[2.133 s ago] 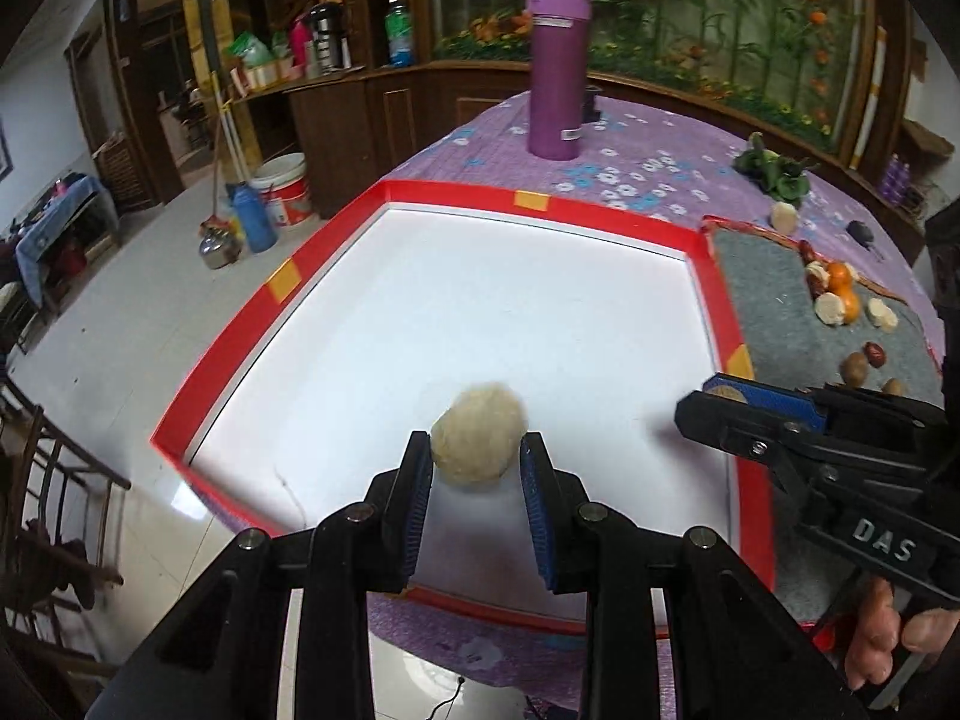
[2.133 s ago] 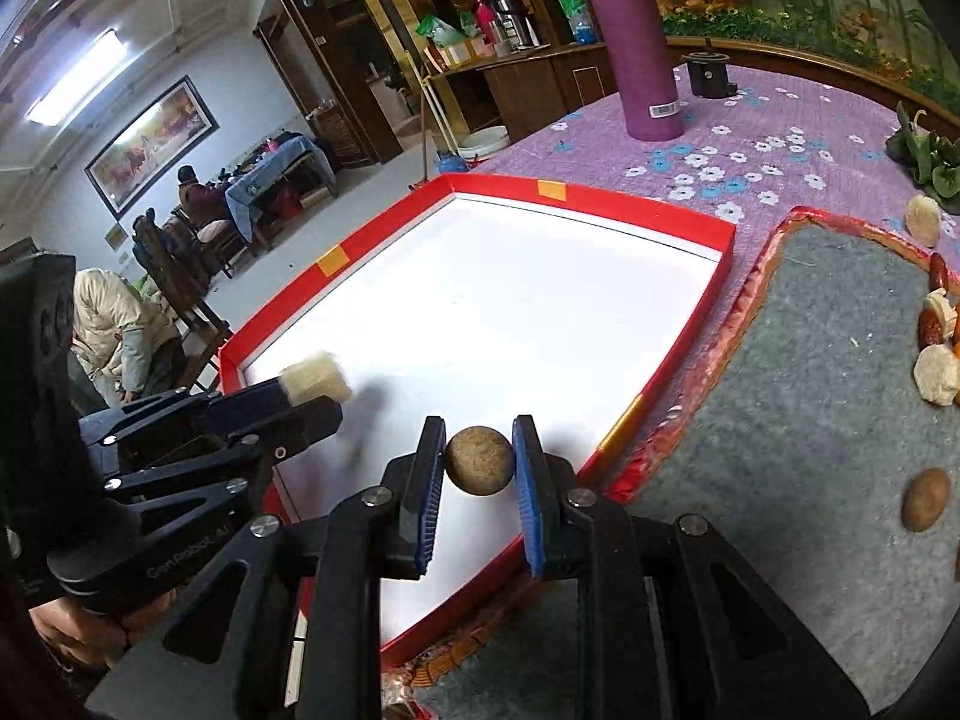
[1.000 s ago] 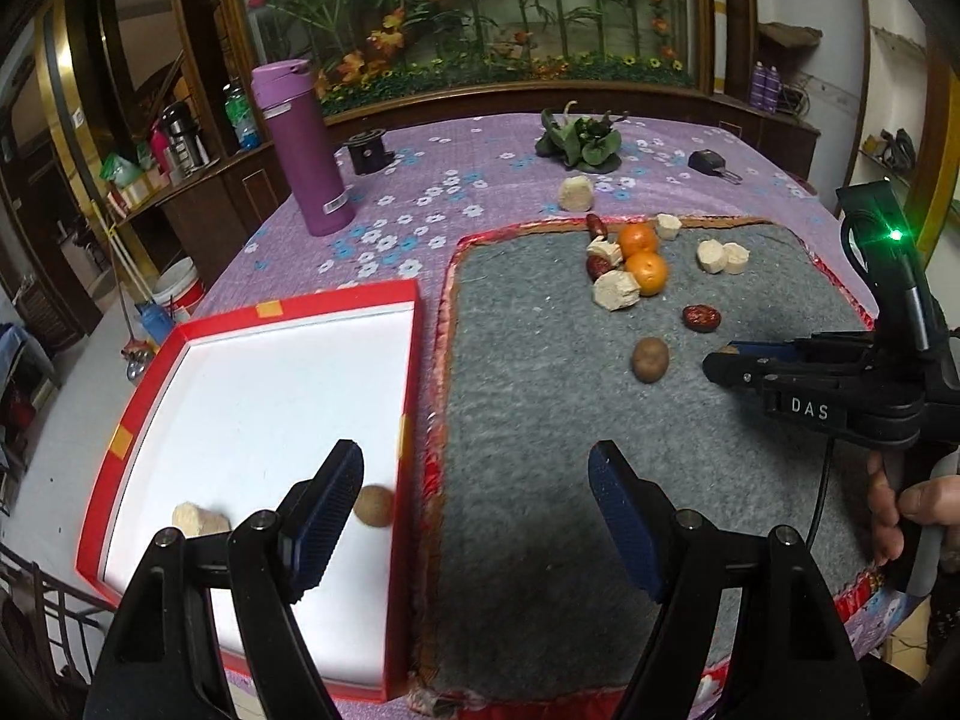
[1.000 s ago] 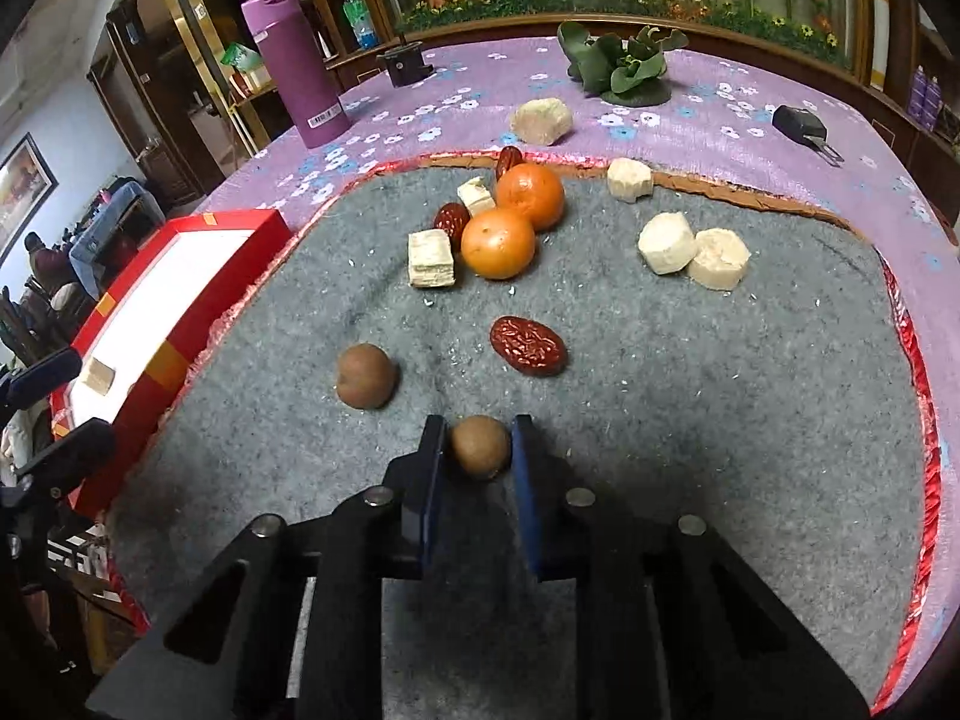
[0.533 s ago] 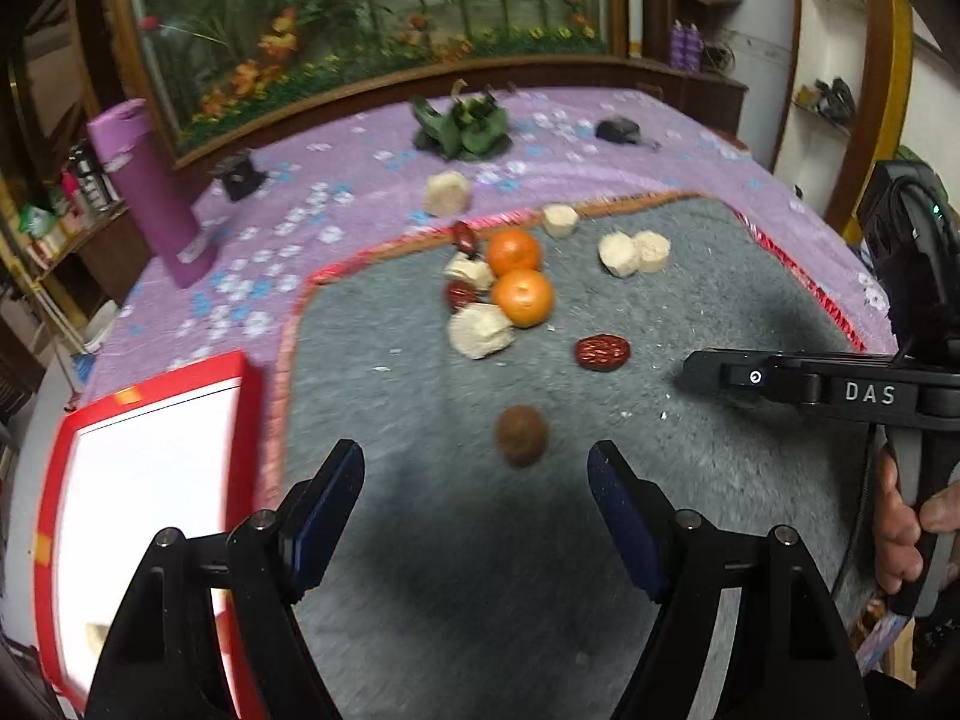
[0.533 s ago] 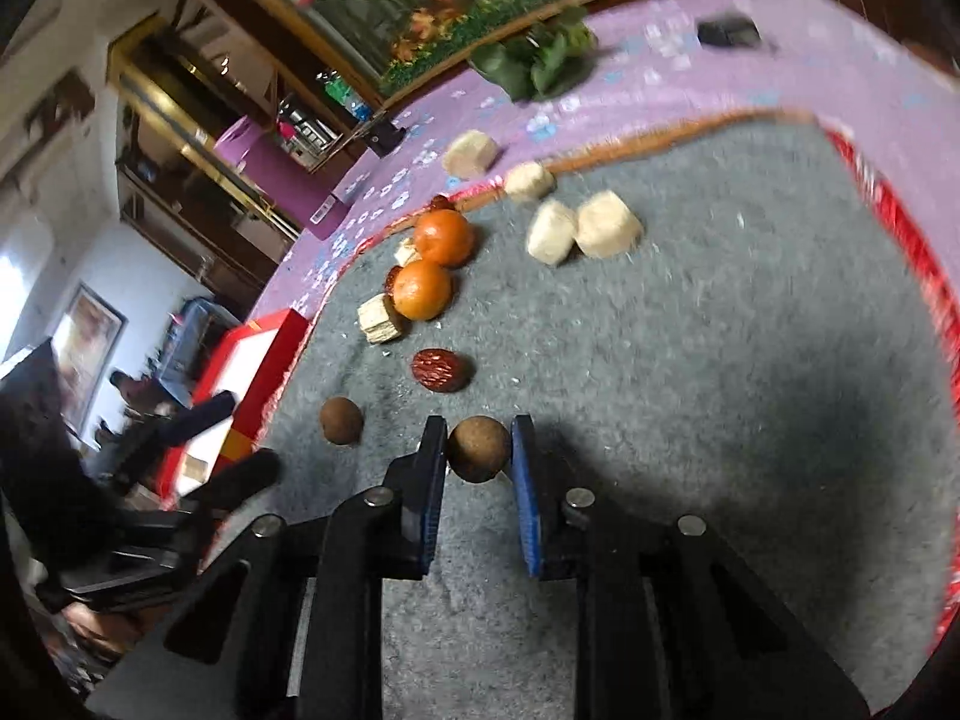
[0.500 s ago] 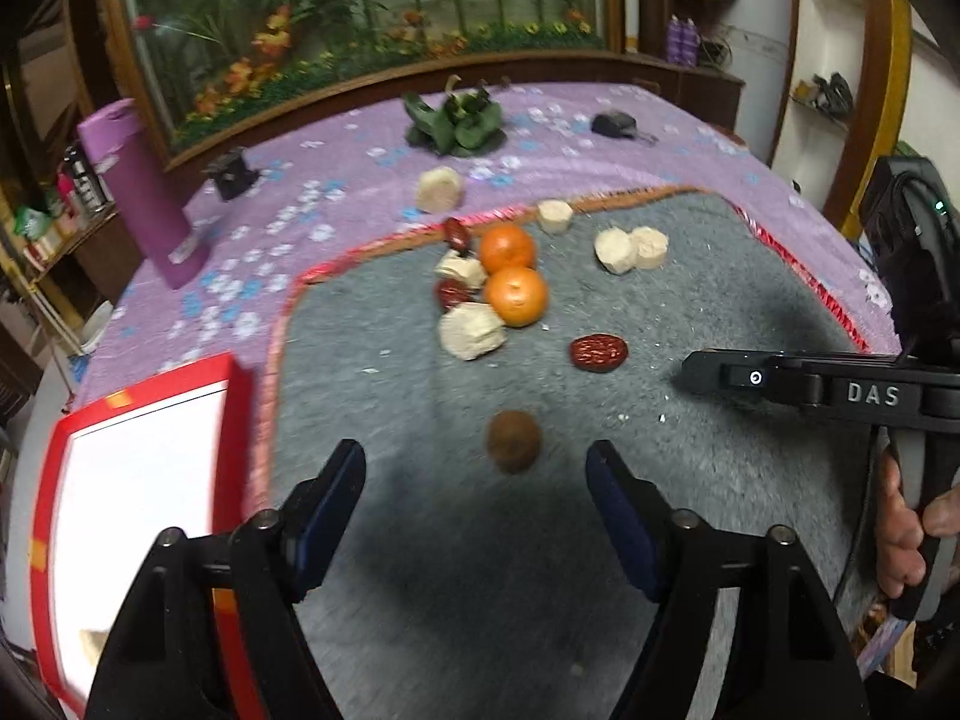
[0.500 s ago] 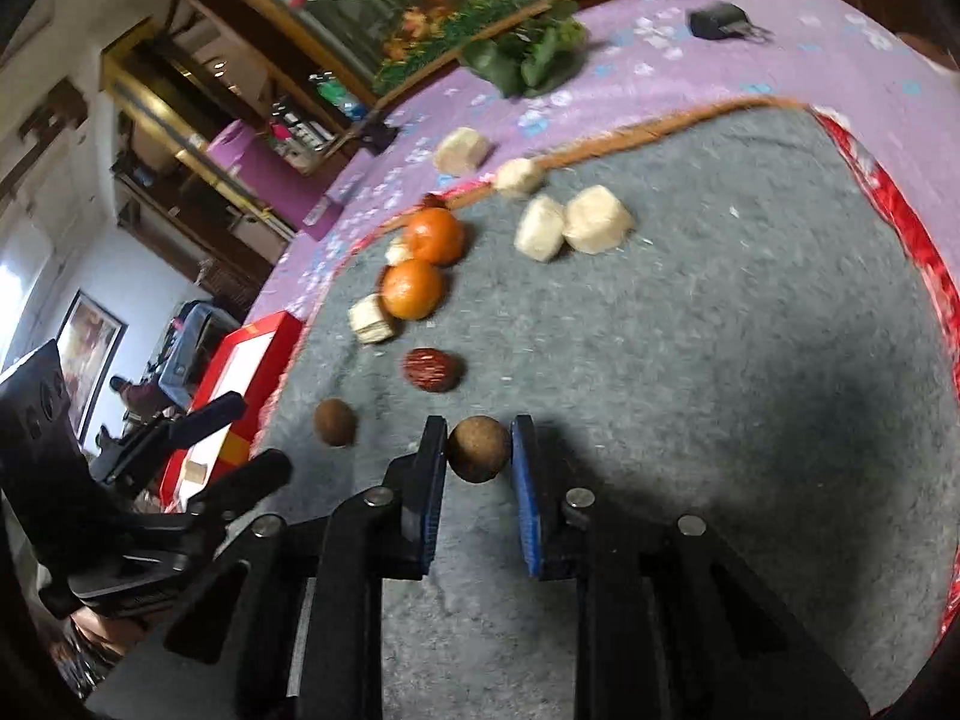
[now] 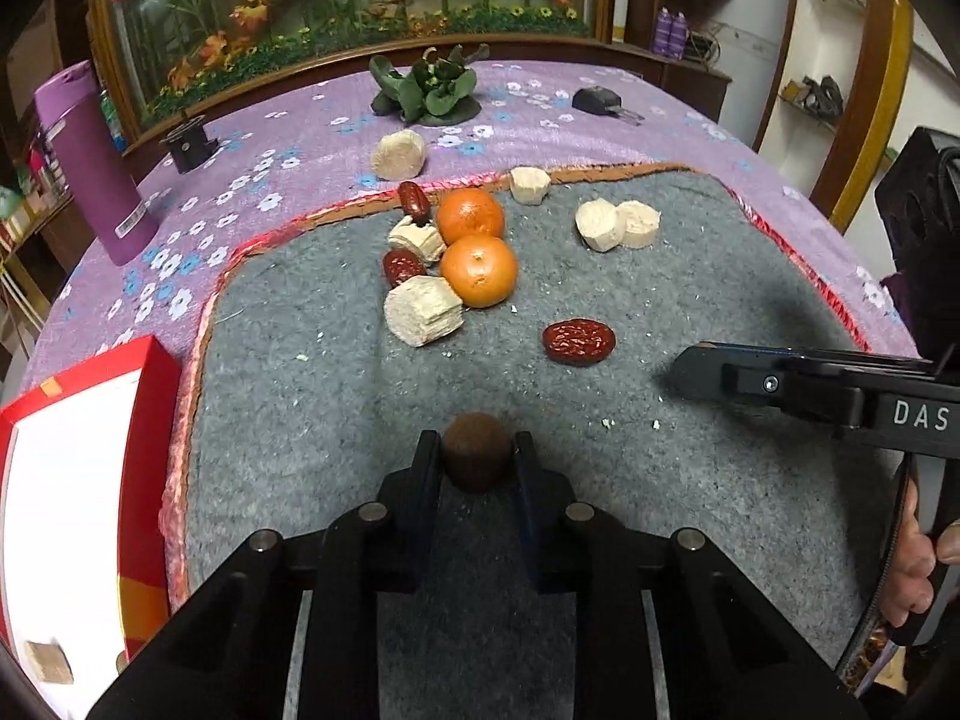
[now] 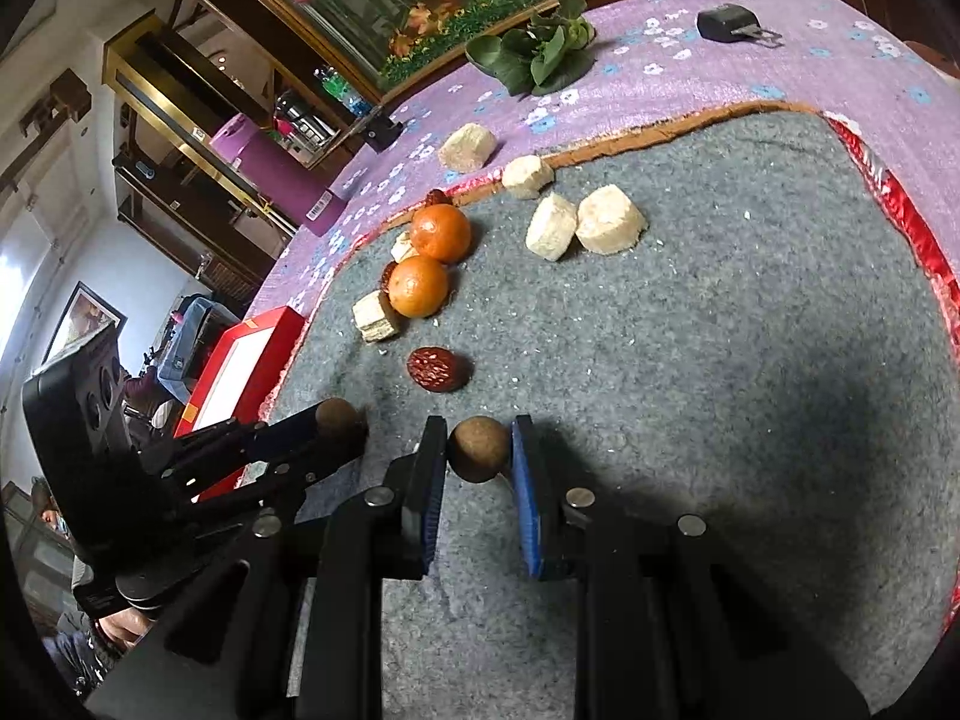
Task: Organize fruits
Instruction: 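Carry both longans over the white tray and open both tools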
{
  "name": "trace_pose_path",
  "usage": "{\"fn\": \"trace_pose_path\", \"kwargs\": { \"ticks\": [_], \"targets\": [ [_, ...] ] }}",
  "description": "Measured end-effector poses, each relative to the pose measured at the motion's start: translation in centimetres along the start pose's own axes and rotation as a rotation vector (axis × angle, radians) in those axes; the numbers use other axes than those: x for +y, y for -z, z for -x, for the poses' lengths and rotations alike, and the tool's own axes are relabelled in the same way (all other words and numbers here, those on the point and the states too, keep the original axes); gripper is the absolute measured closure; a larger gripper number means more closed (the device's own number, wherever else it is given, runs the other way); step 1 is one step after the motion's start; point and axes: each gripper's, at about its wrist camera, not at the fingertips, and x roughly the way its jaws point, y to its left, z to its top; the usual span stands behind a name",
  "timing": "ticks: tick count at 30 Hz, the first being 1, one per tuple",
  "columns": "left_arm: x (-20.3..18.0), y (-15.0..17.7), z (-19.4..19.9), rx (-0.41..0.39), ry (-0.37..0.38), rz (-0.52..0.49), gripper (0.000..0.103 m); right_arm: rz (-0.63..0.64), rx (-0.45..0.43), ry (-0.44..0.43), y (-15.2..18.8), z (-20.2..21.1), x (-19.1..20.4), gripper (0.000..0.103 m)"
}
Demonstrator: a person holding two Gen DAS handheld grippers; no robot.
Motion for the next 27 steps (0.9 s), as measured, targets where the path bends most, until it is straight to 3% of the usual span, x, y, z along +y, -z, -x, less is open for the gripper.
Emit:
{"fn": "trace_pose_path", "kwargs": {
  "ticks": [10,16,21,27],
  "targets": [
    [3.8,2.8,8.1,-0.142,-0.133,0.095,0.081,0.076,-0.074,-0.025,0.3,0.5,3.2,0.080],
    [9.0,5.8,12.4,-0.194,-0.280,0.192,0.081,0.199,-0.016,-0.105,1.3,-2.3,10.5,0.079],
    [12.8,8.2,13.3,-0.172,-0.402,0.252,0.081,0.358,0.015,-0.162,2.7,-4.8,18.1,0.079],
    [15.0,10.8,12.4,-0.128,-0.424,0.300,0.081,0.490,0.064,-0.169,5.6,-8.2,23.6,0.079]
  ]
}}
